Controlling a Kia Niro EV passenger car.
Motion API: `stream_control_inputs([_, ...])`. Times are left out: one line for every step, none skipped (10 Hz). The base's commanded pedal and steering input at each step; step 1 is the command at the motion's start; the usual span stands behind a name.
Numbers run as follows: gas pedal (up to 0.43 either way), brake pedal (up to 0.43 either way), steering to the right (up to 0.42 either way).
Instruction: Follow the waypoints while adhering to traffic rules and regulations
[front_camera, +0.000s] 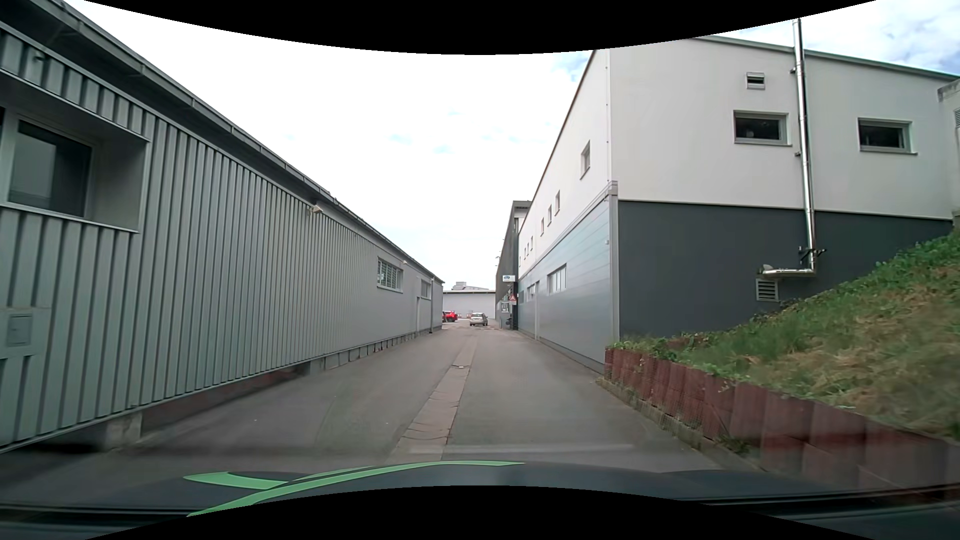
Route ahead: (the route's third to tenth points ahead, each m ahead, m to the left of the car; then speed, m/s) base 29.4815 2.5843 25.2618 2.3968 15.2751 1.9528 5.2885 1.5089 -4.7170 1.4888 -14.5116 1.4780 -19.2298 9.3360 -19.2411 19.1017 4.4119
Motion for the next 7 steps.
stream_control_inputs([0.059,0.0,-0.017])
stream_control_inputs([0.059,0.0,-0.015])
stream_control_inputs([0.059,0.0,-0.009])
stream_control_inputs([0.059,0.0,-0.006])
stream_control_inputs([0.059,0.0,-0.006])
stream_control_inputs([0.059,0.0,-0.006])
stream_control_inputs([0.059,0.0,-0.003])
